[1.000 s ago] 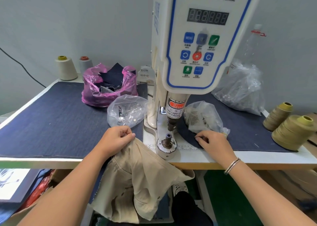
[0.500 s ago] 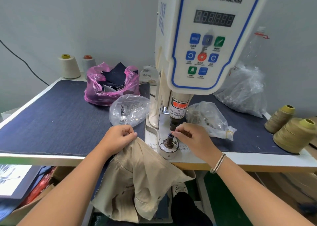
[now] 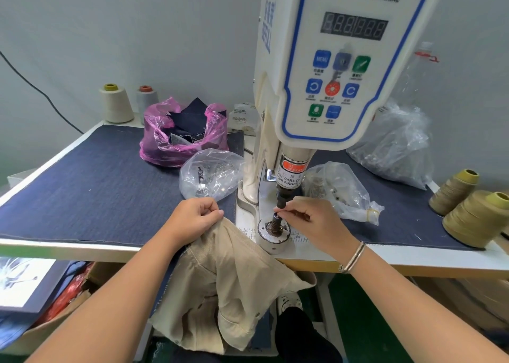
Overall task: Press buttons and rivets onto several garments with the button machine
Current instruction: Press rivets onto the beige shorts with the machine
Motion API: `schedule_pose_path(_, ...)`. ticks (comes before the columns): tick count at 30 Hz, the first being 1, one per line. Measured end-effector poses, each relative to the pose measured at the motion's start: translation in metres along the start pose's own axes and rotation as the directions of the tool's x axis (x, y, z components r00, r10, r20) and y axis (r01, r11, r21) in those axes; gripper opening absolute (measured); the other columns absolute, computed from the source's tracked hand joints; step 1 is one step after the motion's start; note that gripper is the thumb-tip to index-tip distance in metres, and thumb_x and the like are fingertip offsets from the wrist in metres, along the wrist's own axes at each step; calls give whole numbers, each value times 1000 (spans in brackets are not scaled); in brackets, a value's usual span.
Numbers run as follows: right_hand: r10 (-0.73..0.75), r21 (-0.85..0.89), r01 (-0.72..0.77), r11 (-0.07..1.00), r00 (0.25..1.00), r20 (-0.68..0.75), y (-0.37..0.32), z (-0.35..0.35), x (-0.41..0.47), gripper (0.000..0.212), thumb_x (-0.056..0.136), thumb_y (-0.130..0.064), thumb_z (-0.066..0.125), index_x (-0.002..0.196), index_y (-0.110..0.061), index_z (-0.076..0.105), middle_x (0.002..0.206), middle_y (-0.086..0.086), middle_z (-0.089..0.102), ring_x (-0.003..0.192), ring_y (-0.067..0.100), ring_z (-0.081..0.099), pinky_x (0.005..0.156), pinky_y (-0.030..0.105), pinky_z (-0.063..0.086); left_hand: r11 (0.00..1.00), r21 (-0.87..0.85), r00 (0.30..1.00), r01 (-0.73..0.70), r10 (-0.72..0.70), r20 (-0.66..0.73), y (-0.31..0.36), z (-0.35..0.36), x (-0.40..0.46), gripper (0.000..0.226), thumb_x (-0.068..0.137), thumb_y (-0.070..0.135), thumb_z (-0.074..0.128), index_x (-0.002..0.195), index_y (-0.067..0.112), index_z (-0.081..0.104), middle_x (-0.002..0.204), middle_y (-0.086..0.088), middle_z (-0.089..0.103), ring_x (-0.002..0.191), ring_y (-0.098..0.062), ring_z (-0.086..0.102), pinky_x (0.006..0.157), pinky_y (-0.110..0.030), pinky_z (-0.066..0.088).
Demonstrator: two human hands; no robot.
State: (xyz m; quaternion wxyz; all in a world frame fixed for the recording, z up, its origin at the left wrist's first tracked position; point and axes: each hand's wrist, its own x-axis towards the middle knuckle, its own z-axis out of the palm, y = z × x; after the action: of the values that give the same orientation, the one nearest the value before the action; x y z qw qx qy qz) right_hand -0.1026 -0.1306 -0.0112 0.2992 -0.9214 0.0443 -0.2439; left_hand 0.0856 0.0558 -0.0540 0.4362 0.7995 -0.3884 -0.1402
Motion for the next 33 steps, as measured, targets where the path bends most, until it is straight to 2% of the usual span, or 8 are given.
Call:
schedule_pose_path(6, 87, 87, -81, 993, 994, -65, -5, -3, -13, 19, 88, -8, 64, 103, -17, 71, 78, 6, 70, 71, 21, 64, 63, 37, 53, 1000, -7, 1000, 0, 0, 4, -1, 0, 1, 31, 89, 20, 66, 60, 22, 56, 49, 6, 49, 48, -5, 42, 56, -20, 37)
schedule_pose_path(10, 4, 60, 11, 998, 970, -241, -23, 7, -37, 11, 90, -22, 58, 95, -21, 67, 77, -7, 62, 67, 1, 54, 60, 10, 42, 986, -151, 996, 71, -61, 70, 4, -5, -1, 26, 90, 18, 66, 65, 15, 61, 57, 2, 57, 56, -7, 50, 63, -22, 41)
schedule_pose_path(16, 28, 10, -30, 1000, 993, 118, -65, 39, -49, 53, 89, -48, 51, 137, -45, 28, 137, -34, 31, 132, -10, 26, 107, 7, 18, 927, -371, 904, 54, 113, 413, 51, -34, -20, 18, 86, 16, 68, 68, 17, 67, 65, 7, 60, 61, -2, 52, 62, -11, 41)
schedule_pose_path(19, 130, 100, -151, 983, 972, 197, -80, 47, -35, 57, 85, -60, 47, 139, -48, 30, 112, -50, 39, 110, -20, 40, 90, 2, 31, 924, -382, 856, 1, 197, 479, 80, -47, -27, 20, 87, 11, 67, 69, 21, 67, 64, 9, 59, 60, -1, 50, 59, -11, 39)
schedule_pose_path(21, 221, 231, -269, 935, 952, 211, -84, 49, -27, 26, 87, -52, 53, 104, -34, 59, 78, -31, 55, 73, -9, 50, 65, 11, 37, 912, -410, 879, -27, 217, 424, 90, -61, -28, 22, 86, 10, 65, 66, 21, 67, 62, 9, 59, 59, -1, 50, 58, -10, 40)
schedule_pose_path(23, 273, 354, -349, 868, 930, 246, -82, 47, -22, 35, 91, -41, 56, 70, -13, 55, 66, -10, 50, 63, 5, 46, 62, 23, 34, 911, -410, 910, -40, 203, 362, 91, -76, -23, 14, 81, 14, 61, 67, 14, 64, 62, 8, 58, 59, -2, 51, 59, -11, 41)
schedule_pose_path(28, 331, 588, -399, 704, 916, 226, -85, 44, -7, 43, 85, -42, 53, 81, 1, 57, 72, 4, 54, 69, 13, 50, 66, 28, 39, 980, -198, 922, -30, 104, 372, 68, -91, 6, 17, 91, 6, 59, 76, 9, 65, 68, -1, 61, 65, -9, 54, 66, -16, 44)
schedule_pose_path(33, 289, 707, -371, 601, 927, 241, -95, 52, 10, 22, 89, -31, 53, 75, -24, 68, 72, -7, 61, 71, 6, 53, 68, 20, 43, 994, 98, 983, -39, 56, -177, 35, -94, 61, 8, 89, 11, 63, 87, 17, 68, 93, 1, 71, 85, -15, 63, 81, -29, 49)
